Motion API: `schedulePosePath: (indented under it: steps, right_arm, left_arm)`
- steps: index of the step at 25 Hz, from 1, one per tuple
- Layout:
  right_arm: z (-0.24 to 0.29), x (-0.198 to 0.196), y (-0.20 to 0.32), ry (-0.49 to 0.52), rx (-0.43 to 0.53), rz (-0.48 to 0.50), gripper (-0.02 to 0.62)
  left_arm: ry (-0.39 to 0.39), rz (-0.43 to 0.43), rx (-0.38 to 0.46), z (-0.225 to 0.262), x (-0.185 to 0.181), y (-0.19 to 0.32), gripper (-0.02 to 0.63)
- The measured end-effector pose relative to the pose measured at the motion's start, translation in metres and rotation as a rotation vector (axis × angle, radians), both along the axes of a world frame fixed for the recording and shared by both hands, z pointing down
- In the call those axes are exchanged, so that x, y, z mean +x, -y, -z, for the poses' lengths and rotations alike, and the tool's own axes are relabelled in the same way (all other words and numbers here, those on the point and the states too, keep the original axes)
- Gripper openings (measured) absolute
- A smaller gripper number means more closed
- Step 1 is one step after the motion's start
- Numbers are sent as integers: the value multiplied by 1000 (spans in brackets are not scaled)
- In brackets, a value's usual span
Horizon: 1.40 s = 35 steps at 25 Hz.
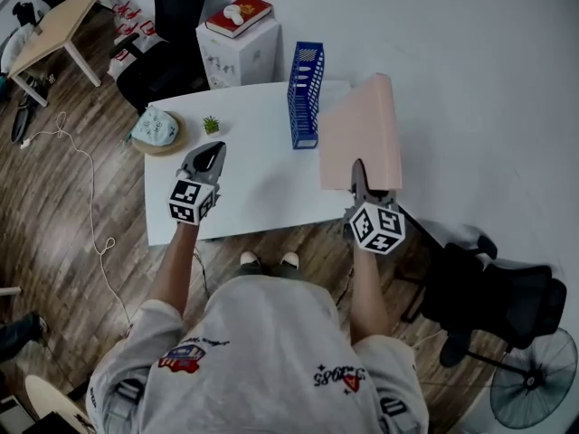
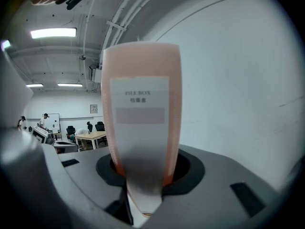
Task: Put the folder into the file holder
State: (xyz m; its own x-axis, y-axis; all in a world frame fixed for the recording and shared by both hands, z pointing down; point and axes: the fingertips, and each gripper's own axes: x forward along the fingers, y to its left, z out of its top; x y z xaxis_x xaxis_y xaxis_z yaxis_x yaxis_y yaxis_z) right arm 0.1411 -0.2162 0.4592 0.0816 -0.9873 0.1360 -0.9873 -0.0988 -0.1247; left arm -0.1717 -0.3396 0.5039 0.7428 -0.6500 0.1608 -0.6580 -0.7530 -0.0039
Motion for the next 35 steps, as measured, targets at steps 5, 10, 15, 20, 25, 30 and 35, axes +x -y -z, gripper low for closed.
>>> schedulePosePath:
  steps: [5,10,15,20,25,30,35]
  right_arm:
    - [-6,-2,8,-3,-12,10,158]
    - [-8,3,24,-10,-8,22,158]
    - [-7,9,40,-10,-4,44,158]
    - [2,12,63,-20,15,68,158]
    - [9,12,91,-29,21,95,158]
    - [14,8,116,-39,27,120,160]
    - [18,6,141,-60,33,134,160]
  left_arm:
    - [-1,3,-9,-9,1,5,6]
    - [-9,1,-22,-14,16,20,6]
    - [-12,8,-20,-11,27,31,5]
    - [-16,33,-10,-6,30,43,6]
    - [-18,79,-11,-4,18,50,6]
    - [-16,127,-22,-5,0,56,6]
    - [-14,156,-26,-6,-11,60,6]
